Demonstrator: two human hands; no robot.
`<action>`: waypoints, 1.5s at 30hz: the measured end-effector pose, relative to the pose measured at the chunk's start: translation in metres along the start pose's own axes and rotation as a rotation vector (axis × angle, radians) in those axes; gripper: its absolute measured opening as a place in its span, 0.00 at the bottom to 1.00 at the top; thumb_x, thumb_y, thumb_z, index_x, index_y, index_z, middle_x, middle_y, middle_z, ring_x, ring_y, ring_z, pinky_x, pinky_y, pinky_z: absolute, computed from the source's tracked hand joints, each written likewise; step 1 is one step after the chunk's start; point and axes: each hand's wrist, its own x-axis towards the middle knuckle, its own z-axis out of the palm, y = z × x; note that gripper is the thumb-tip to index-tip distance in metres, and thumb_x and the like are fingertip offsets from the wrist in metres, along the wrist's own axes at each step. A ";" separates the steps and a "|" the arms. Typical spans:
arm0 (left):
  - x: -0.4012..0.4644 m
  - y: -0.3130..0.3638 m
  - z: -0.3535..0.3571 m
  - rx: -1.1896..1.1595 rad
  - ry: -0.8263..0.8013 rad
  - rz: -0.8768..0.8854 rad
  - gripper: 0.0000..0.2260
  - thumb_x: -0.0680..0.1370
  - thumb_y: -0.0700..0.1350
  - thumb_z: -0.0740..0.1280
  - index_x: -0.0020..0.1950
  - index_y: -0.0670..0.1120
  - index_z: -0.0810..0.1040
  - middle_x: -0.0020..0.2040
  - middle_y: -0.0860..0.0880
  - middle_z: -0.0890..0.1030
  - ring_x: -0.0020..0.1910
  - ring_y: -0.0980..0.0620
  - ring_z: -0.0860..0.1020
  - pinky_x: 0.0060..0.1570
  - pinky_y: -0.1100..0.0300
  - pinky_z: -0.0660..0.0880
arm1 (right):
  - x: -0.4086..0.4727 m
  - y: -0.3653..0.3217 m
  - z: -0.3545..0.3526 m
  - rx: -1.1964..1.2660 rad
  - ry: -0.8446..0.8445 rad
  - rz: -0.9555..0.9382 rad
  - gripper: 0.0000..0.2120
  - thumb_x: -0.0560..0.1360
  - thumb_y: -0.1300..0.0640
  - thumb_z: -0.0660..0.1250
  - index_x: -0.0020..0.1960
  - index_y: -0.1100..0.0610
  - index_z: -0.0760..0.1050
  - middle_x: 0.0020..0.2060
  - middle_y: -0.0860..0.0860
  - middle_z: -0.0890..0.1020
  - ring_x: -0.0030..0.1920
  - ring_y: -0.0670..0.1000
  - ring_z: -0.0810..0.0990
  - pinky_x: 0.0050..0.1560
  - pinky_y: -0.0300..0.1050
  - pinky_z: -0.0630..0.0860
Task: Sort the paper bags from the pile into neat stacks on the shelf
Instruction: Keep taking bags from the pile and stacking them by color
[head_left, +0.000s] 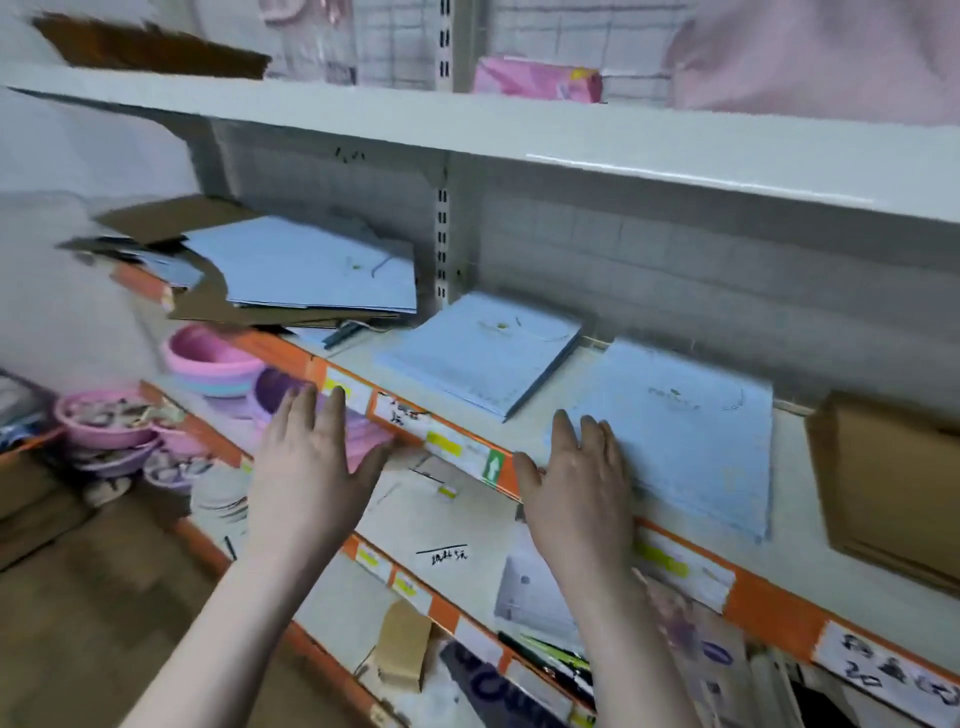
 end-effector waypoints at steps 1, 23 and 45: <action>0.004 -0.013 -0.005 0.018 0.005 -0.005 0.29 0.66 0.45 0.78 0.60 0.31 0.75 0.58 0.28 0.75 0.57 0.27 0.74 0.52 0.36 0.73 | 0.003 -0.014 0.004 0.001 -0.004 -0.008 0.29 0.80 0.44 0.55 0.75 0.57 0.55 0.73 0.57 0.60 0.74 0.57 0.54 0.72 0.48 0.53; 0.260 -0.213 0.036 0.084 0.044 -0.052 0.27 0.76 0.52 0.67 0.68 0.36 0.70 0.68 0.33 0.68 0.71 0.36 0.63 0.68 0.45 0.61 | 0.228 -0.213 0.149 0.064 0.049 -0.027 0.28 0.77 0.47 0.62 0.72 0.60 0.64 0.65 0.61 0.70 0.67 0.60 0.65 0.67 0.50 0.60; 0.442 -0.235 0.103 0.113 -0.448 0.384 0.46 0.64 0.72 0.64 0.74 0.47 0.62 0.65 0.43 0.70 0.64 0.42 0.67 0.64 0.50 0.63 | 0.261 -0.247 0.196 -0.118 0.067 0.229 0.28 0.78 0.40 0.47 0.69 0.57 0.65 0.60 0.57 0.72 0.62 0.58 0.68 0.63 0.52 0.67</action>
